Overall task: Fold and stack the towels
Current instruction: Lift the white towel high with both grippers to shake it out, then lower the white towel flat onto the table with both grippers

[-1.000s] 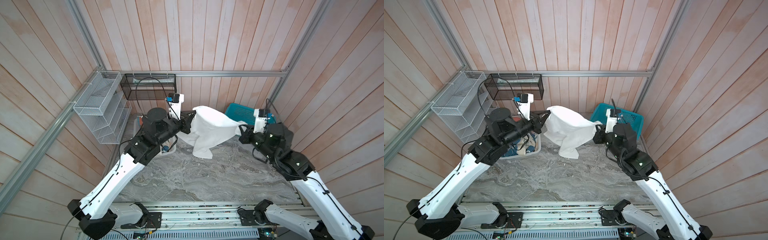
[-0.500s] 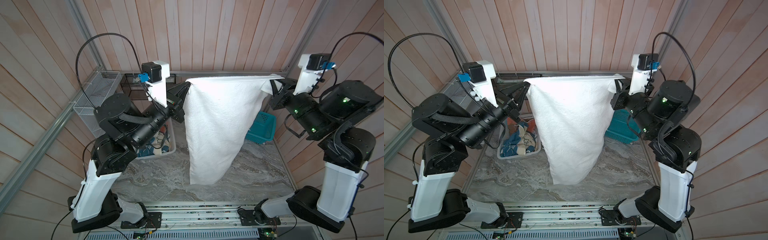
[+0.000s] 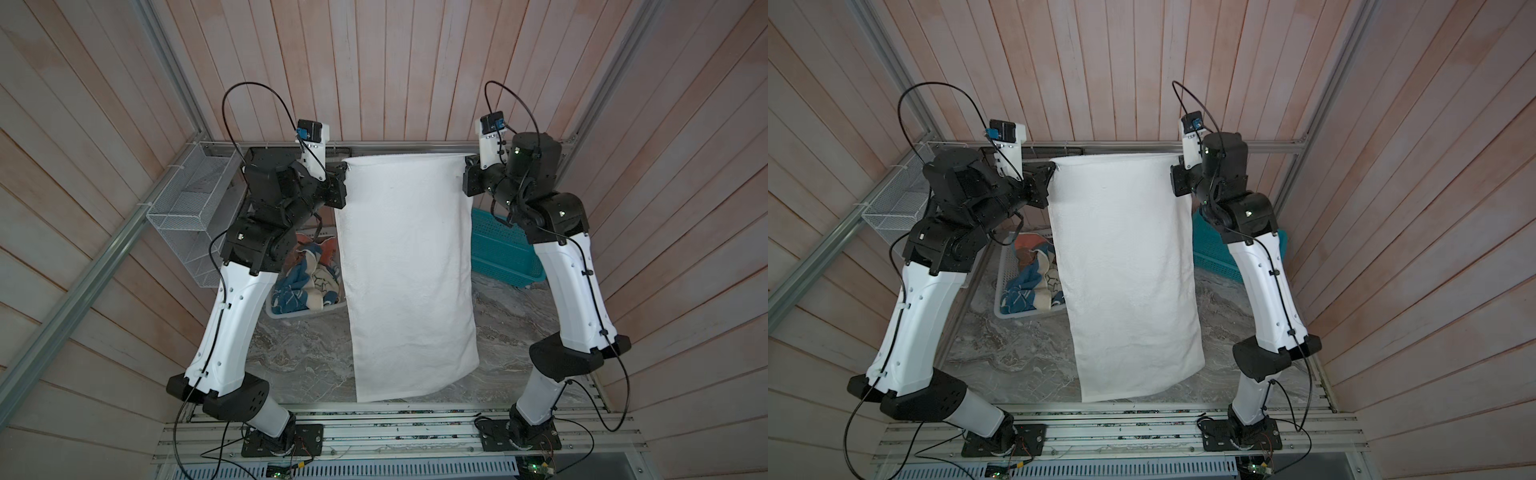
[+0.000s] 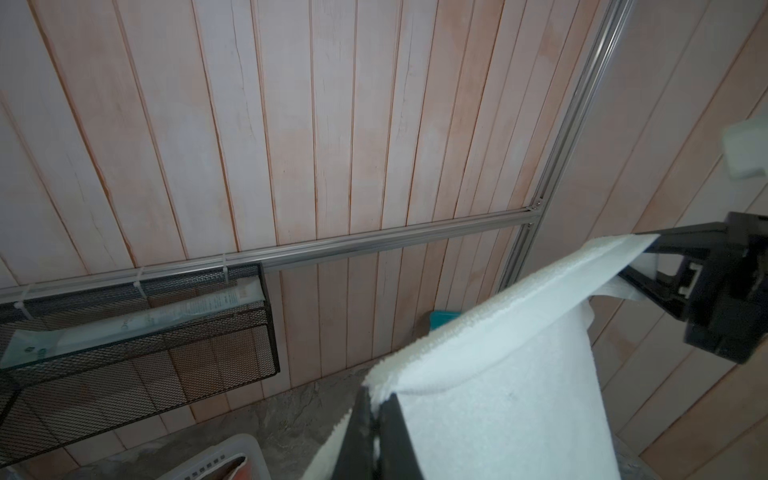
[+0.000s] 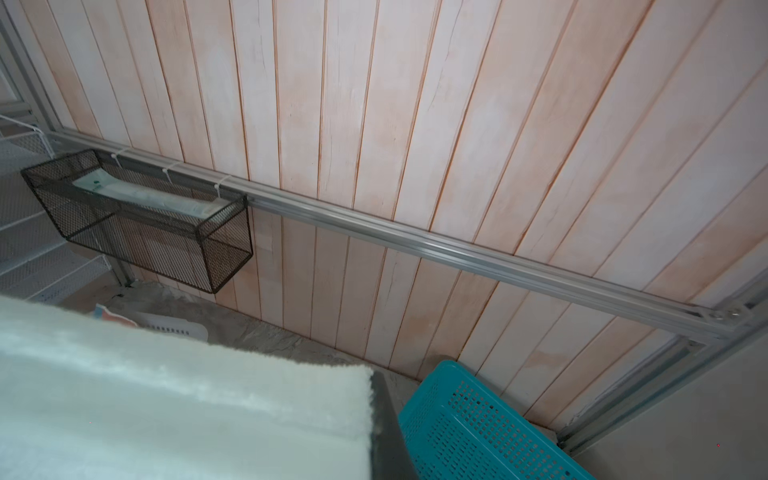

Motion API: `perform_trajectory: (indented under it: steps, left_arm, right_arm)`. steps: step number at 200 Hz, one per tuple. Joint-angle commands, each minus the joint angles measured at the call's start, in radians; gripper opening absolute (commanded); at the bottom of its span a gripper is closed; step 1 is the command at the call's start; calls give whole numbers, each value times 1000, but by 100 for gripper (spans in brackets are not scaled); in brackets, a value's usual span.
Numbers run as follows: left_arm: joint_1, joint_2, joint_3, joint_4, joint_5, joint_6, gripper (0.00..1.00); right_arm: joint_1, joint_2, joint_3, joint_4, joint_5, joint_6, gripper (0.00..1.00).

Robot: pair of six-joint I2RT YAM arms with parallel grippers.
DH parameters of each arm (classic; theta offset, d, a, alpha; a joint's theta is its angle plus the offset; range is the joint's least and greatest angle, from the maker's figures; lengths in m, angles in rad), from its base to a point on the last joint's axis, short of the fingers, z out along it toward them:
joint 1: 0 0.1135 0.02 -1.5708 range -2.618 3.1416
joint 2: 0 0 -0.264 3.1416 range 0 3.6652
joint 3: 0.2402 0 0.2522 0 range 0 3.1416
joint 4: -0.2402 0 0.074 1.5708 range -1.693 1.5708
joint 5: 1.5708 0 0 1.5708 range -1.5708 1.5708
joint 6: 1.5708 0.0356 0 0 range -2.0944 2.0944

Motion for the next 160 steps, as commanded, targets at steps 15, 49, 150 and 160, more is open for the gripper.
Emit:
perform_trajectory:
  steps: [15, 49, 150, 160]
  left_arm:
    - [119, 98, -207, 201, 126, -76, 0]
    - [124, 226, -286, 266, 104, -65, 0]
    - [38, 126, -675, 369, 36, -85, 0]
    - [14, 89, -762, 385, 38, -110, 0]
  right_arm:
    - [-96, 84, -169, 102, -37, 23, 0]
    - [-96, 113, -370, 205, -63, 54, 0]
    - [-51, -140, -1011, 456, -122, 176, 0]
    - [-36, -172, -1103, 462, -130, 184, 0]
